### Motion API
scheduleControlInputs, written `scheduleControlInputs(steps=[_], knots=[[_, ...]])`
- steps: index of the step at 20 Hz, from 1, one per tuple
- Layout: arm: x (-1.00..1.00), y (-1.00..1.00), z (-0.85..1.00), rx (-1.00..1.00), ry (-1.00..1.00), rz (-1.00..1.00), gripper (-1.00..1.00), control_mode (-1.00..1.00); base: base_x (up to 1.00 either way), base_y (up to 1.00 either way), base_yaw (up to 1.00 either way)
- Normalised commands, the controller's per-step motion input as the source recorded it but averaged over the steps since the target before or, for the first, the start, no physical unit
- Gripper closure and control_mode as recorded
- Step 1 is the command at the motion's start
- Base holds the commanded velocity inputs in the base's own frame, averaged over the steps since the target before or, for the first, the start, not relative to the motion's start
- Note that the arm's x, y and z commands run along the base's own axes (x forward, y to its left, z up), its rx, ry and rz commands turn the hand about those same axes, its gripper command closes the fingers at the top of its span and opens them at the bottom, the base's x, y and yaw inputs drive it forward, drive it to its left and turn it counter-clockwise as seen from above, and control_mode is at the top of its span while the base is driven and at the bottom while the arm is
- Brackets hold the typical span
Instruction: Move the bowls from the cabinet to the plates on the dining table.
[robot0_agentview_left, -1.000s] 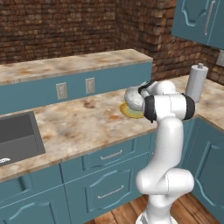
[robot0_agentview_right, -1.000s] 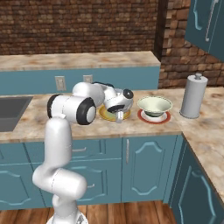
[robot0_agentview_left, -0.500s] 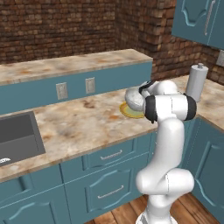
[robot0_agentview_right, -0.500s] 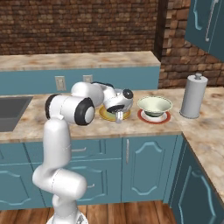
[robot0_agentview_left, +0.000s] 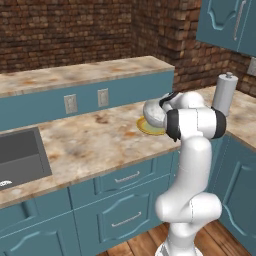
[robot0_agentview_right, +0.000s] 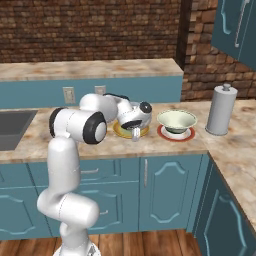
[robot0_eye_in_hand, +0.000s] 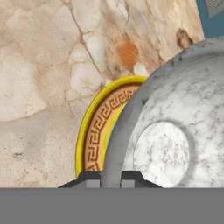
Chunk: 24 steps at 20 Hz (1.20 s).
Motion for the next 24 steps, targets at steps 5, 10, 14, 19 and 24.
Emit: scheduleControlInputs(steps=[5, 10, 14, 19, 24], knots=[[-0.01, 0.0, 0.0, -0.02, 0.07, 0.0, 1.0, -1.0, 0.0, 0.0, 0.0], [0.0, 0.03, 0.0, -0.03, 0.1, 0.0, 1.0, -1.0, 0.0, 0.0, 0.0], [0.03, 0.05, 0.0, -0.03, 0.08, 0.0, 1.0, -1.0, 0.0, 0.0, 0.0], [0.01, 0.04, 0.0, -0.02, 0.06, 0.0, -1.0, -1.0, 0.0, 0.0, 0.0], [-0.01, 0.0, 0.07, 0.0, 0.03, 0.0, -1.0, -1.0, 0.0, 0.0, 0.0]])
